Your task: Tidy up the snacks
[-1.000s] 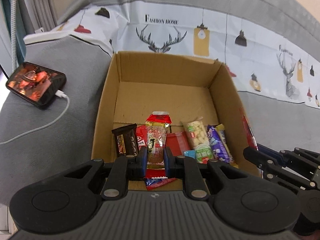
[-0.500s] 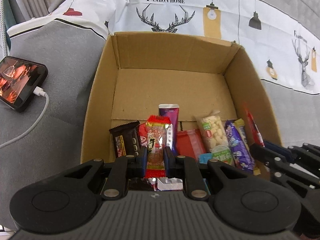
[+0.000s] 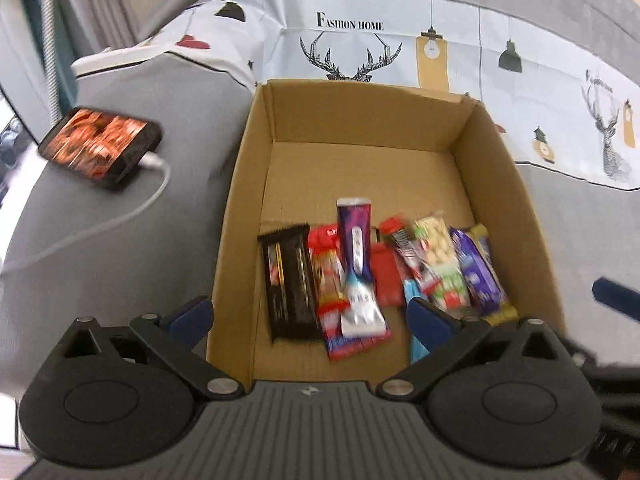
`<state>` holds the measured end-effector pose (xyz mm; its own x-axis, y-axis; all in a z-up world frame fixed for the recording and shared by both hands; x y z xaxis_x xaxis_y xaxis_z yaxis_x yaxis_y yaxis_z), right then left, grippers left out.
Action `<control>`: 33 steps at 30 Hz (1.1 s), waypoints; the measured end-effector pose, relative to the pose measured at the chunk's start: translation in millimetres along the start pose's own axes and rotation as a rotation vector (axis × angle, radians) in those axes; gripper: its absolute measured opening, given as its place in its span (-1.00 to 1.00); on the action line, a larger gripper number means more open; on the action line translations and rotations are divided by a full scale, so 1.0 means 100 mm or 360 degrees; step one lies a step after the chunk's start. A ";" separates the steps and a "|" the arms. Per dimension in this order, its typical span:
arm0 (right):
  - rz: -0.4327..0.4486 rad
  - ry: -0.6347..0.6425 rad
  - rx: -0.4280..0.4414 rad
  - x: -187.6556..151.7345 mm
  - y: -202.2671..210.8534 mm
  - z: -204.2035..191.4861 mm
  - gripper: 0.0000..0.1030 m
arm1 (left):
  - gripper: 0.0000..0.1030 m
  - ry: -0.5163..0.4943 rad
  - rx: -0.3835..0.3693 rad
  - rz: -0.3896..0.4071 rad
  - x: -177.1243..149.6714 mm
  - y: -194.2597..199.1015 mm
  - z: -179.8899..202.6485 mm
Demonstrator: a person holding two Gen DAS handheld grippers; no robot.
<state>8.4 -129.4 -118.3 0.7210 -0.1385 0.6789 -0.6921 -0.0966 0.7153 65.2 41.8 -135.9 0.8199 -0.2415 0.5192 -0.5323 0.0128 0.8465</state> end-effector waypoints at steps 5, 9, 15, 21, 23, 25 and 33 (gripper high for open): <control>0.0062 0.0020 -0.0019 -0.32 0.38 -0.18 0.87 | 1.00 0.0014 0.0006 0.0057 -0.31 0.38 0.01; 0.0129 0.0096 -0.0052 -0.45 0.66 -0.24 0.93 | 1.00 -0.0020 0.0013 0.0120 -0.55 0.64 0.05; 0.0225 0.0074 -0.0112 -0.57 1.00 -0.20 0.98 | 1.00 -0.0025 0.0040 0.0194 -0.82 0.94 0.06; 0.0300 0.0071 -0.0134 -0.65 1.27 -0.18 0.98 | 1.00 -0.0009 0.0084 0.0276 -0.94 1.15 0.06; 0.0326 0.0071 -0.0136 -0.66 1.34 -0.18 0.98 | 1.00 0.0001 0.0104 0.0297 -0.97 1.20 0.05; 0.0346 0.0077 -0.0139 -0.67 1.40 -0.20 0.98 | 1.00 -0.0006 0.0136 0.0312 -1.01 1.24 0.05; 0.0385 0.0108 -0.0138 -0.69 1.51 -0.26 0.99 | 1.00 0.0048 0.0146 0.0366 -1.01 1.36 -0.03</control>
<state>-144.6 -109.2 -53.1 0.5378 -0.0806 0.8392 -0.8411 0.0168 0.5406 -89.7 70.8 -72.7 0.6800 -0.2136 0.7014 -0.7214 -0.0244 0.6920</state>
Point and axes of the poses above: each gripper's, at about its wrist camera, not at the fingertips, and y roughly against the way its jaws point, z to its right, x to its top, the point moved 10 cm from there along -y, roughly the way its jaws point, and after that the axes turned 2 degrees about x, right-handed, at the moved point
